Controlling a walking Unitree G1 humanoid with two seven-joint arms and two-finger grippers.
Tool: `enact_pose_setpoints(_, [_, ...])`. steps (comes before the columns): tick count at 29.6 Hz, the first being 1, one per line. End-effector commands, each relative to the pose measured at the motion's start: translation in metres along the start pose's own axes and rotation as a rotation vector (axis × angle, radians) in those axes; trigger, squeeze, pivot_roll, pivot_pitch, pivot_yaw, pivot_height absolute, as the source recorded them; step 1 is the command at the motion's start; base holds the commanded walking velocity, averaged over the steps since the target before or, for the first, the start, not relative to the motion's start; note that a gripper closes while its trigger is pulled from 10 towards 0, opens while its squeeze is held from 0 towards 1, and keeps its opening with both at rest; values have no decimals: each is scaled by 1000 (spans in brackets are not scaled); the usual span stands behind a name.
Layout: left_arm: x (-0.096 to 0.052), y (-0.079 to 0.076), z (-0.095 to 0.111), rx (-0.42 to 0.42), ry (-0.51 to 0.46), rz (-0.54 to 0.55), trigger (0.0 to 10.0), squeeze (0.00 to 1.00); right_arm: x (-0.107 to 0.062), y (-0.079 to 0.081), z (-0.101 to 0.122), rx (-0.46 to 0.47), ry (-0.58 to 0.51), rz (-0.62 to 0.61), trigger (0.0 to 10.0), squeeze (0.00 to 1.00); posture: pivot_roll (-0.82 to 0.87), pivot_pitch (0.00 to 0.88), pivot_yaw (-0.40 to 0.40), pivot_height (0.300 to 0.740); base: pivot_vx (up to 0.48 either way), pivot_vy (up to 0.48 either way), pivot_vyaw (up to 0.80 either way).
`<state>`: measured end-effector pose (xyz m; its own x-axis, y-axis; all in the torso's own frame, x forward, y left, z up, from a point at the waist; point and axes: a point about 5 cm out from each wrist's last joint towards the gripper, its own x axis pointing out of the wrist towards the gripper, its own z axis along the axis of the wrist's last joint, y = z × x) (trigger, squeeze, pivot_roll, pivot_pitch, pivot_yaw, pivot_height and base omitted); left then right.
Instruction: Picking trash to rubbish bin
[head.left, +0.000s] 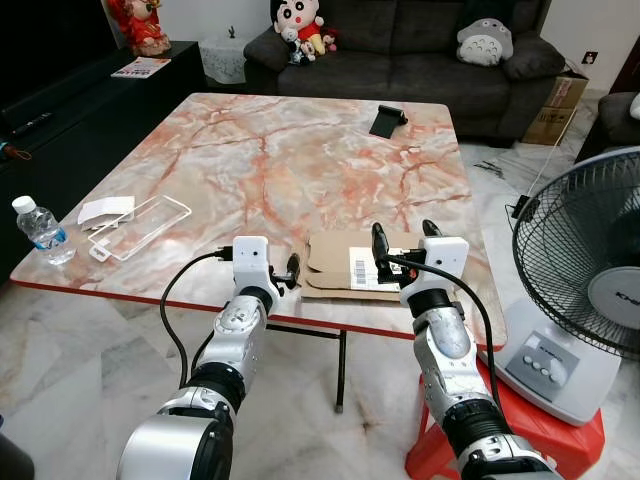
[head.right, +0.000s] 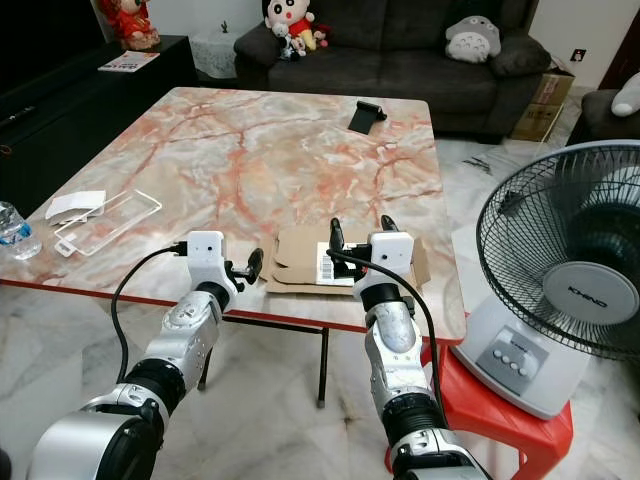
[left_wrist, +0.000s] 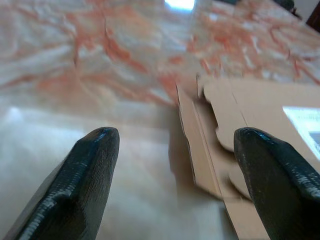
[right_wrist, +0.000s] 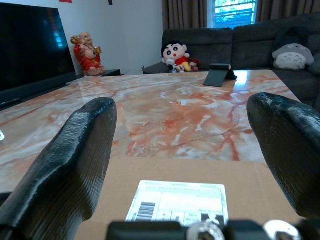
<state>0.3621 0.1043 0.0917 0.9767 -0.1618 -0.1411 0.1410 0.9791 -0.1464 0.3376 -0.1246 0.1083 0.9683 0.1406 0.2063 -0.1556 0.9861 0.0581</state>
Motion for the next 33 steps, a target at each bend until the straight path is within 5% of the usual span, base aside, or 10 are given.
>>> enact_pose_setpoints(1, [4,-3,5,20,20,-15,10000,0,1,0,2,4,-3,-2,10000,0,-116,42,13,740,0,0,0])
enact_pose_setpoints(15, [13,-8,34,78,-73,18,10000,0,-1,1,-1,10,4,-2,10000,0,-117,52,17,740,0,0,0])
enact_pose_setpoints(33, [18,-21,32,-4,20,-14,10000,0,-6,2,-3,13,9,0,10000,0,-125,73,15,740,0,0,0])
